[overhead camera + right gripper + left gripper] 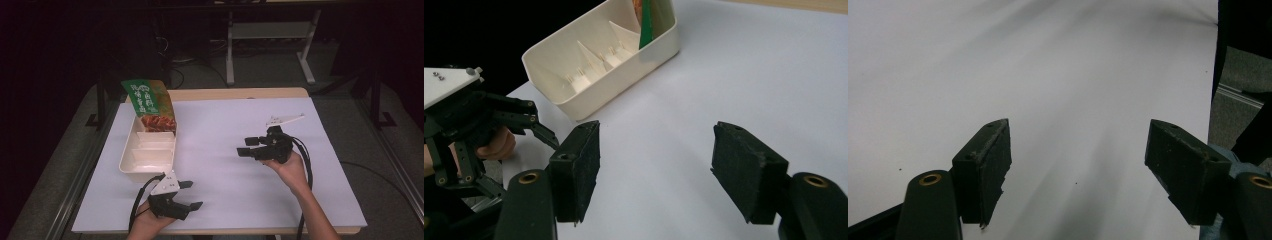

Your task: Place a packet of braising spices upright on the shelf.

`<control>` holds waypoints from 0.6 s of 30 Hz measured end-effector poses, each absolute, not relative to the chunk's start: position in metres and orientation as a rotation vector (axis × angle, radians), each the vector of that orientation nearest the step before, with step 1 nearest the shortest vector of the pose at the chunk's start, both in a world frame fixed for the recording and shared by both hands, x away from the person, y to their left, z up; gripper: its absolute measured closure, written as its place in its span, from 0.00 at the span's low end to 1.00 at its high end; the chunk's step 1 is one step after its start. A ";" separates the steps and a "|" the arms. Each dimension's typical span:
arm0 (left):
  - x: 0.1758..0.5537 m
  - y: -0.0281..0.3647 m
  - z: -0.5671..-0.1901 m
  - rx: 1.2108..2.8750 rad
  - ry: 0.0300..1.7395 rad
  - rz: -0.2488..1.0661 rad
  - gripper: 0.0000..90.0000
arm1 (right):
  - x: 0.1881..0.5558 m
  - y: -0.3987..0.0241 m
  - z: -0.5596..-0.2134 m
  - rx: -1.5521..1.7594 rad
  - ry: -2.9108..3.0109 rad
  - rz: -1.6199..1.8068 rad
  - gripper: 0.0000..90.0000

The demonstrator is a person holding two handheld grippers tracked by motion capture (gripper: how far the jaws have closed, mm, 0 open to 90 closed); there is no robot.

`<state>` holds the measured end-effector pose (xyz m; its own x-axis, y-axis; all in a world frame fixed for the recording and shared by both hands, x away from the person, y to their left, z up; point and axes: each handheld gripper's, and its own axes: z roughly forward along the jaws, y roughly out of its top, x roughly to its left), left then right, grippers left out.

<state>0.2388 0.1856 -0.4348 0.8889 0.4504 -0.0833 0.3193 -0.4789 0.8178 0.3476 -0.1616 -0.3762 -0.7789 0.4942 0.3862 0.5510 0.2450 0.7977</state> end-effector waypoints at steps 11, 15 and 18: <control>0.239 0.186 -0.435 2.113 0.558 0.177 0.28 | 0.338 -0.178 -0.387 -1.066 -2.427 -1.587 0.38; 0.240 0.186 -0.435 2.115 0.557 0.178 0.28 | 0.334 -0.184 -0.391 -1.080 -2.419 -1.589 0.38; 0.239 0.186 -0.435 2.115 0.559 0.176 0.28 | 0.332 -0.189 -0.393 -1.095 -2.414 -1.583 0.38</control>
<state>0.2394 0.1863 -0.4346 0.8871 0.4538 -0.0839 0.3234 -0.4817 0.8144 0.3318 -0.1885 -0.3932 -0.7471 0.5267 0.4054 0.5817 0.2231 0.7822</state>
